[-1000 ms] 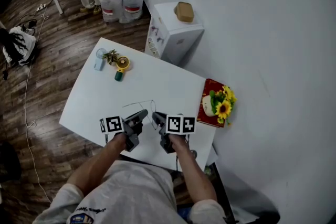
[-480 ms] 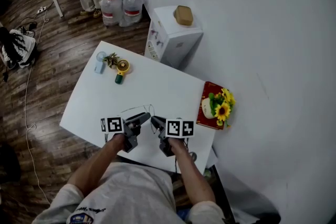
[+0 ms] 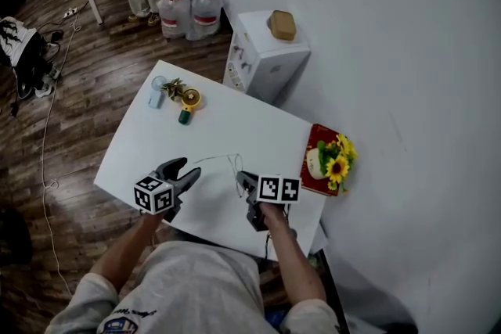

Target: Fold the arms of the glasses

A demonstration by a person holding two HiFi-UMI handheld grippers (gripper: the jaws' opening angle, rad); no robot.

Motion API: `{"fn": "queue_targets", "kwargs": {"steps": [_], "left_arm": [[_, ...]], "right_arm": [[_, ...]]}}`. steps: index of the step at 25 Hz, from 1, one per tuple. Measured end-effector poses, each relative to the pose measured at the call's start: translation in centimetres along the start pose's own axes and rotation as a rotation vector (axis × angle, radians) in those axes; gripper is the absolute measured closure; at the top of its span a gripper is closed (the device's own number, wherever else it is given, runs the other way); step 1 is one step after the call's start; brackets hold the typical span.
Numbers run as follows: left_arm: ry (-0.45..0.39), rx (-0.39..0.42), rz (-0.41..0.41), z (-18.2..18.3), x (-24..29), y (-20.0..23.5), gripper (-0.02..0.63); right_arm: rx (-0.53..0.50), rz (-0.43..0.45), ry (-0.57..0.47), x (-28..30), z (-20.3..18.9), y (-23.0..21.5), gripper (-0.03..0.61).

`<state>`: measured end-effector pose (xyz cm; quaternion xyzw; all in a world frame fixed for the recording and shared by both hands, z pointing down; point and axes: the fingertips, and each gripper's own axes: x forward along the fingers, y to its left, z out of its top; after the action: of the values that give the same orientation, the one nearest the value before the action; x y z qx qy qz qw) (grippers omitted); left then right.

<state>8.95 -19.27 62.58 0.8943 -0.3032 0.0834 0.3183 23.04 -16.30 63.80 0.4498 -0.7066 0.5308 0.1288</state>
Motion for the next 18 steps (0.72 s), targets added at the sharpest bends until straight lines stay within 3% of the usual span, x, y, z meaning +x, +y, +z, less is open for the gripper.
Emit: {"fn": "queue_targets", "kwargs": {"steps": [3,6,8,15,18], "left_arm": [[0.016,0.189,0.012,1.5,-0.4,-0.1,0.39],[0.086,0.405,-0.028,1.6,-0.1,-1.2,0.394],[0.119,0.508,-0.048,1.5,0.3,-1.9,0.412],[0.143,0.646,-0.076,0.8,0.3,-3.5,0.583],[0.134,0.683,-0.104,-0.1,0.6,-5.4,0.597]], "right_arm": [[-0.012,-0.001,0.008,0.1,0.0,0.2,0.552],[-0.021,0.006,0.013,0.2,0.0,0.5,0.552],[-0.026,0.011,0.015,0.2,0.1,0.8,0.552],[0.012,0.023,-0.003,0.3,0.5,1.3,0.552],[0.04,0.029,-0.022,0.2,1.0,1.3,0.552]]}}
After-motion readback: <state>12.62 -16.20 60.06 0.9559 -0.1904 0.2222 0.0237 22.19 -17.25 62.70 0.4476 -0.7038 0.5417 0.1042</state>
